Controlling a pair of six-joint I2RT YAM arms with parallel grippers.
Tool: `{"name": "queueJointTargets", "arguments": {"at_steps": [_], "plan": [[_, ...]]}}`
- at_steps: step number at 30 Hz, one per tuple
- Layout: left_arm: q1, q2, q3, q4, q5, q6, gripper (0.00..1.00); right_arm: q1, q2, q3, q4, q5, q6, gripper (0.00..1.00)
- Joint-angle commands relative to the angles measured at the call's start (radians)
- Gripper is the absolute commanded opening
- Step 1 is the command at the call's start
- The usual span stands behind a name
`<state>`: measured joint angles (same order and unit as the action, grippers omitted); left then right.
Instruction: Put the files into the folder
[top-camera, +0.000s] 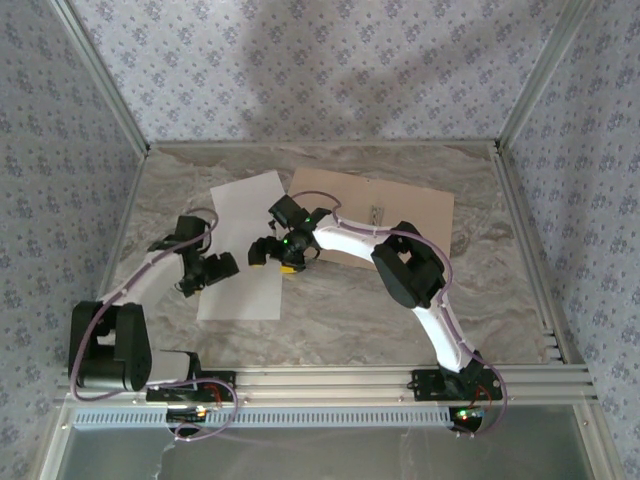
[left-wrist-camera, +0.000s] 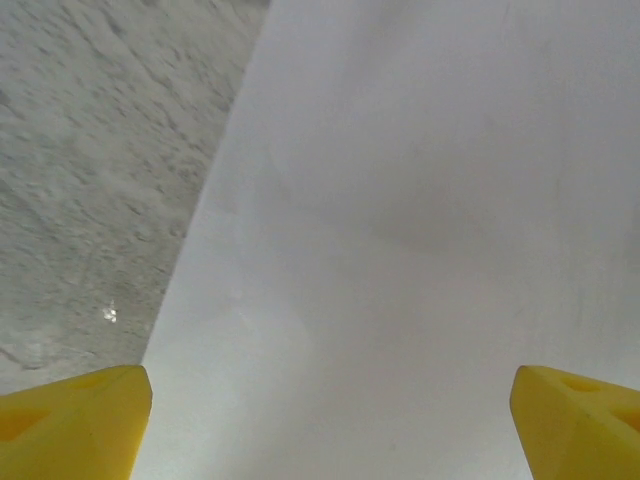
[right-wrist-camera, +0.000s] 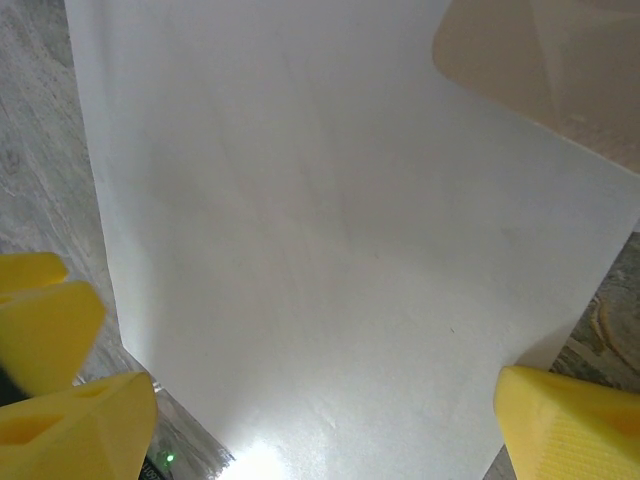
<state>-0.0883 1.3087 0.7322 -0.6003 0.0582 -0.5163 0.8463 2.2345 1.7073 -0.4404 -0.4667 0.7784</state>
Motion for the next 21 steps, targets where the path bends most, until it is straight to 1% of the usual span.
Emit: {"name": "queueJointTargets", "arguments": {"at_steps": [1, 7, 15, 21], "plan": [[0.021, -0.036, -0.031, -0.01, -0.014, -0.014, 0.94, 0.011, 0.018, 0.04, -0.045, 0.025, 0.016, 0.9], [0.024, -0.018, -0.054, -0.006, 0.013, -0.027, 0.94, 0.011, 0.031, 0.049, -0.049, 0.01, 0.013, 0.9], [0.023, 0.026, -0.093, 0.04, 0.07, -0.054, 0.87, 0.013, 0.034, 0.046, -0.043, 0.007, 0.013, 0.9], [0.023, 0.034, -0.099, 0.053, 0.107, -0.063, 0.88, 0.016, 0.04, 0.043, -0.032, 0.006, 0.013, 0.9]]}}
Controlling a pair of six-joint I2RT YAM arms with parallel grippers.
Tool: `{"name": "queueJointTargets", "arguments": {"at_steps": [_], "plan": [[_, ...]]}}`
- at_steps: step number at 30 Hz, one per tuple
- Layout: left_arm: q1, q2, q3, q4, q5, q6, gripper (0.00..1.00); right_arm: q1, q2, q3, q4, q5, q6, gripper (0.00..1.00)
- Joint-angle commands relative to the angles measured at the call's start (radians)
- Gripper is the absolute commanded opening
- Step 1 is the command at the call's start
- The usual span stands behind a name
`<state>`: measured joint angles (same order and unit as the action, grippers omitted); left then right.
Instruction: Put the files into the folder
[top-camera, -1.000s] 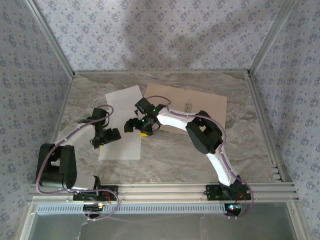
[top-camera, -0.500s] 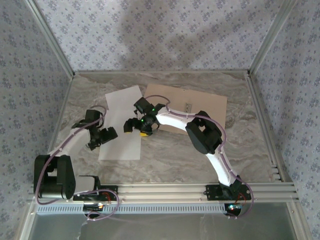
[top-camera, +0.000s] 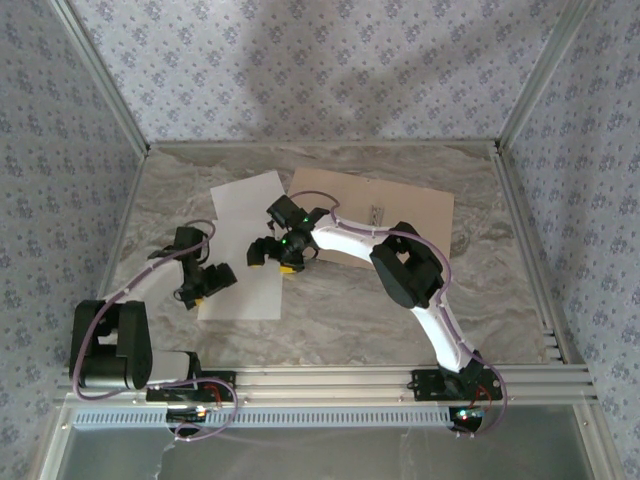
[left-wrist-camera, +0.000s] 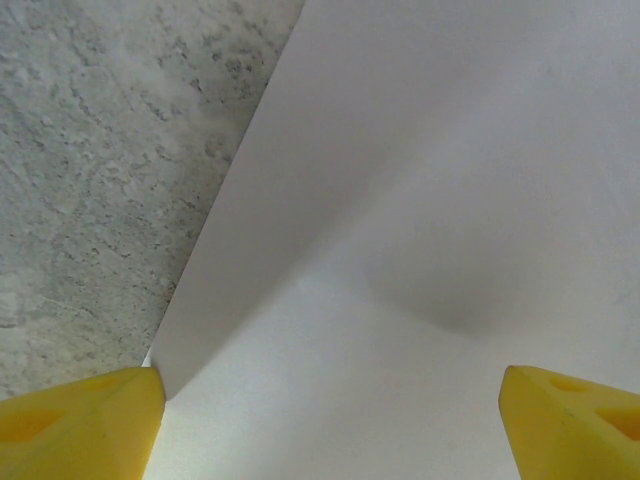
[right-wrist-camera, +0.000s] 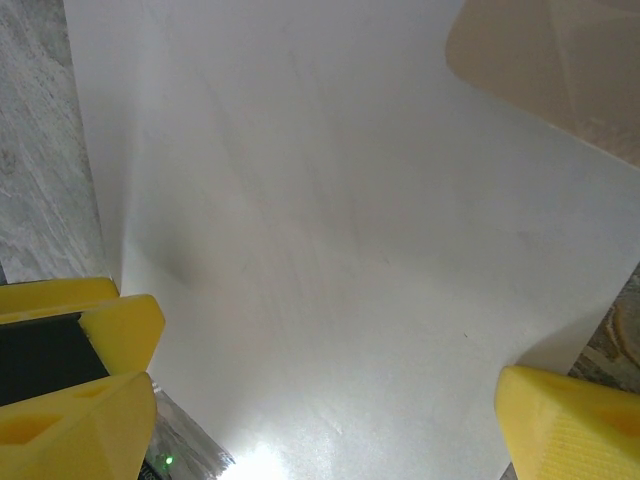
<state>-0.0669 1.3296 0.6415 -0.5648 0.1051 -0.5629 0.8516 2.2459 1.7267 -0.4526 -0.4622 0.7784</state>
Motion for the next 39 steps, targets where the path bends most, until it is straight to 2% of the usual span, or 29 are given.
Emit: {"name": "queueJointTargets", "arguments": {"at_steps": [1, 17, 27, 35, 39], "plan": [[0.001, 0.013, -0.008, 0.02, 0.074, -0.018, 0.89, 0.01, 0.031, 0.023, -0.018, -0.001, 0.014, 0.9], [0.002, -0.013, -0.014, 0.028, 0.142, -0.046, 1.0, 0.029, 0.05, 0.016, 0.016, -0.05, 0.034, 0.9], [0.002, -0.024, -0.025, 0.017, 0.135, -0.051, 1.0, 0.031, 0.038, -0.011, 0.037, -0.064, 0.045, 0.9], [0.005, -0.073, -0.04, -0.017, 0.062, -0.062, 0.97, 0.014, 0.003, -0.04, 0.044, -0.062, 0.041, 0.92], [0.007, -0.086, -0.04, 0.005, 0.095, -0.071, 0.97, 0.01, 0.001, -0.036, 0.044, -0.065, 0.041, 0.92]]}}
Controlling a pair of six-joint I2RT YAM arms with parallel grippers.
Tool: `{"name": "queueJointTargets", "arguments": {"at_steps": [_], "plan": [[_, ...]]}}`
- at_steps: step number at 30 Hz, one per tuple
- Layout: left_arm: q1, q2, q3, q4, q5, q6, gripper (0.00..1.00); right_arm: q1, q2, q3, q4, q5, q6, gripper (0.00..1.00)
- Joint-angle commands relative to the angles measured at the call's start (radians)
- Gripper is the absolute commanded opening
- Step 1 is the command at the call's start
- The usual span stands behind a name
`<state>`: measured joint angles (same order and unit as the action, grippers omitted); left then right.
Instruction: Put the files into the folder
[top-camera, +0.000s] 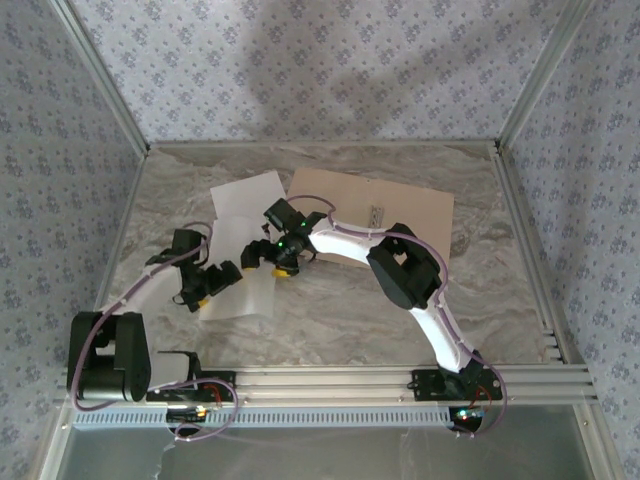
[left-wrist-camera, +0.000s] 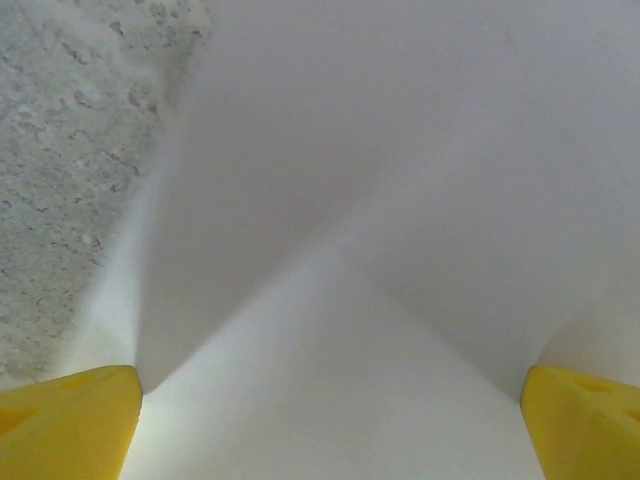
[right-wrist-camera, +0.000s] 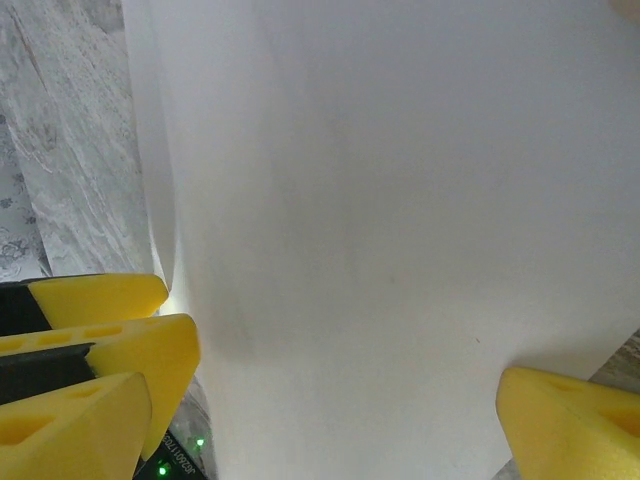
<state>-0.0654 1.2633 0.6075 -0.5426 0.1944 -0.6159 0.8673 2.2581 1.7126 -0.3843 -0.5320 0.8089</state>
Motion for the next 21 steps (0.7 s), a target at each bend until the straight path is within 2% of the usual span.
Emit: {"name": "queueJointTargets", "arguments": {"at_steps": [1, 11, 15, 18, 21], "plan": [[0.007, -0.018, -0.007, -0.012, 0.015, -0.02, 0.97, -0.006, -0.011, -0.022, -0.024, 0.004, 0.01, 0.93], [0.045, -0.056, -0.058, 0.024, 0.09, -0.043, 0.96, -0.008, -0.006, -0.022, -0.018, 0.009, 0.006, 0.96], [0.044, -0.096, -0.042, -0.009, 0.098, -0.016, 1.0, -0.008, -0.009, -0.02, -0.023, 0.008, 0.003, 0.96], [0.034, -0.12, -0.037, -0.026, 0.059, -0.014, 1.0, -0.013, -0.008, -0.01, -0.038, -0.016, 0.005, 0.96], [0.0, -0.139, -0.007, -0.073, -0.051, -0.01, 1.0, -0.035, -0.022, -0.011, -0.058, -0.008, -0.018, 0.95]]}}
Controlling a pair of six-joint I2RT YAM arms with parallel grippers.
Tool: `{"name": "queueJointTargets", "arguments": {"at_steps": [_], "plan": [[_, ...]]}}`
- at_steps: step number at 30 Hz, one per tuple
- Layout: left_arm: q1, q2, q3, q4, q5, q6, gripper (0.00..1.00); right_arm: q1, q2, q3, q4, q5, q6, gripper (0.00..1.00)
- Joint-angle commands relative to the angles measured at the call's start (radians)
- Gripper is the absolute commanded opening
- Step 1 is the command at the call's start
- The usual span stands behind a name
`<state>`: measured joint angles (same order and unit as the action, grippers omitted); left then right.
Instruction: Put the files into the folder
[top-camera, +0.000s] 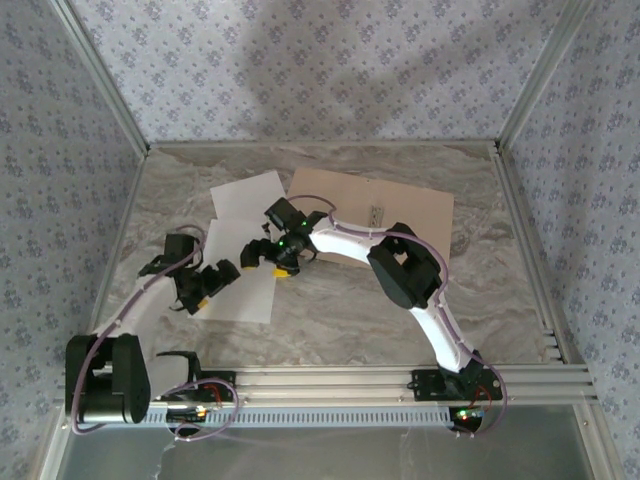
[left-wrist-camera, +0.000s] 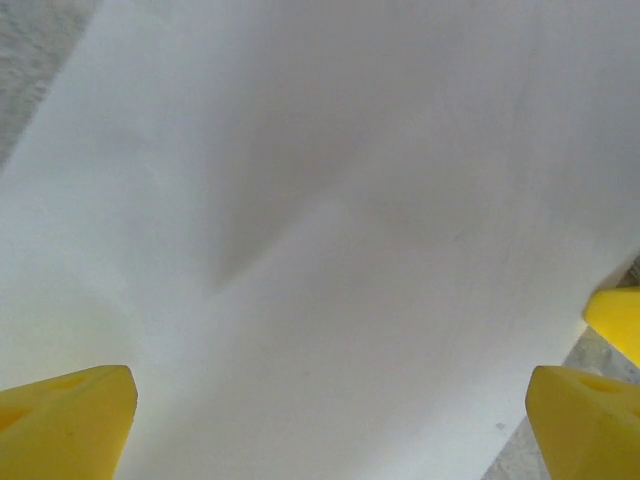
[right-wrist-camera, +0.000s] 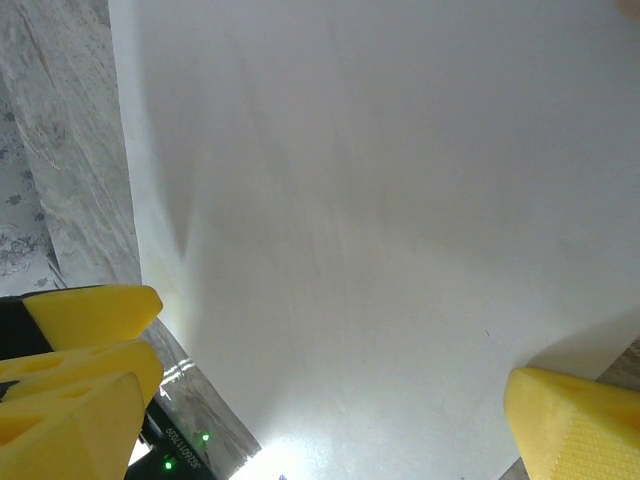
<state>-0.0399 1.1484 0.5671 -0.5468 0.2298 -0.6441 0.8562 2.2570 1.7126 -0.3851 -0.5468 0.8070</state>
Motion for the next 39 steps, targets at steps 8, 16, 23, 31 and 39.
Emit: {"name": "queueJointTargets", "arguments": {"at_steps": [8, 16, 23, 31, 39], "plan": [[-0.058, 0.076, 0.125, -0.083, -0.268, 0.062, 0.99, -0.032, -0.026, -0.02, -0.049, 0.005, -0.019, 0.89], [-0.063, 0.221, 0.175, -0.064, -0.219, 0.092, 0.84, -0.035, -0.017, -0.031, -0.042, 0.011, -0.019, 0.82], [-0.064, 0.261, 0.176, -0.064, -0.216, 0.104, 0.9, -0.033, -0.01, -0.032, -0.04, 0.016, -0.022, 0.82], [-0.055, 0.286, 0.148, -0.016, -0.09, 0.078, 1.0, -0.029, -0.005, -0.034, -0.033, 0.014, -0.024, 0.82], [-0.023, 0.218, 0.113, 0.005, 0.018, 0.06, 1.0, -0.025, -0.007, -0.047, -0.019, 0.005, -0.013, 0.82]]}}
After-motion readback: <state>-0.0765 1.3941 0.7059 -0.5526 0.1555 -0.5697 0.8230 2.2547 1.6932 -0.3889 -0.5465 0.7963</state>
